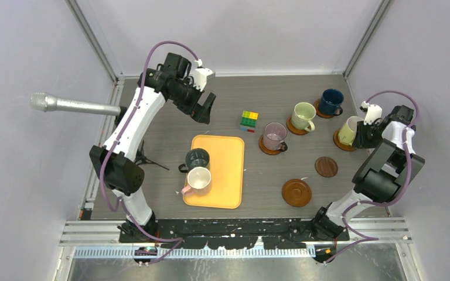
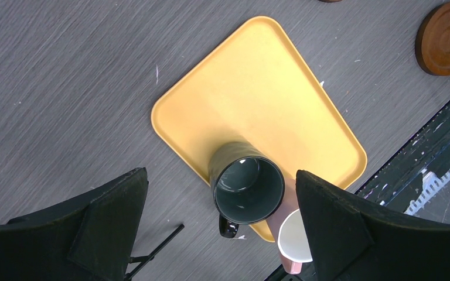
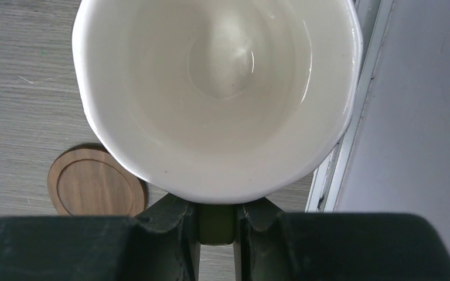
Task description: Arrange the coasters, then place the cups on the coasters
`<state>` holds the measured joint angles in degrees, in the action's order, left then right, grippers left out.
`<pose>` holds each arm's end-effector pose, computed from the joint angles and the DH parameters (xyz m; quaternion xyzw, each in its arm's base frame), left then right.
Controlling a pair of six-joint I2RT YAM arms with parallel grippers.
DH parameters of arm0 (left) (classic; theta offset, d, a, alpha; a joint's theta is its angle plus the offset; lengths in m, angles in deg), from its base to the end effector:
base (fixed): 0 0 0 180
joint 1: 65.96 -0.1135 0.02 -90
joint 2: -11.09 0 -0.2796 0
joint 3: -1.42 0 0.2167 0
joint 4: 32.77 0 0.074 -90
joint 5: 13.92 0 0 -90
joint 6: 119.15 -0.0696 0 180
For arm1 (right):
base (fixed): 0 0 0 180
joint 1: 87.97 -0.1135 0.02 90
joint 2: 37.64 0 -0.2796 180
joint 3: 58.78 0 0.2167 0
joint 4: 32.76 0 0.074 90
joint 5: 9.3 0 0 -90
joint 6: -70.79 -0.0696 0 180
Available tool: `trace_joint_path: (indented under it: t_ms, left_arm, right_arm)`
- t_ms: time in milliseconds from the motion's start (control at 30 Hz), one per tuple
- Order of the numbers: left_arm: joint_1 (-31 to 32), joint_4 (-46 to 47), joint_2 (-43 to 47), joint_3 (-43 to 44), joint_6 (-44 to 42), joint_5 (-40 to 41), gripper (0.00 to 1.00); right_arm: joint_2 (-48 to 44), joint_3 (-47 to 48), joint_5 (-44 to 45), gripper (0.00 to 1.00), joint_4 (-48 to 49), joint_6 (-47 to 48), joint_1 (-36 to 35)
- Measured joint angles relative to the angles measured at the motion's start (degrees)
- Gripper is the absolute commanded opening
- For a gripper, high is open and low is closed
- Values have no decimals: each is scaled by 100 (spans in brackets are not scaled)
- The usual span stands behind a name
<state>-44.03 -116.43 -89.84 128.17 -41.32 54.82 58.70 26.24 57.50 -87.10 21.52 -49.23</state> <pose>0.3078 -0.1511 0.3649 0.3257 0.8879 -0.1998 0.2562 0.2669 -0.1790 0.2231 -0.0590 0.9567 0.0191 0.2845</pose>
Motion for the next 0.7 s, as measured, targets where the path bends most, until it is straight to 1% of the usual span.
trace_joint_path:
  t_ms: [233,300,333,500,700]
  left_arm:
    - [0,2,-2,0,0,-2,100]
    - [0,4,-9,0,0,-7,100]
    - [0,4,-11,0,0,-11,100]
    - [0,4,-44,0,0,-46,100]
    - [0,7,-70,0,0,-52,100]
  right_arm:
    - [-31,-13,107,1,-39,11,0]
    - [-31,-13,136,3,-35,11,0]
    - [-31,-13,144,6,-35,11,0]
    - [-31,-13,146,31,-35,7,0]
    - [-35,-11,142,54,44,-26,0]
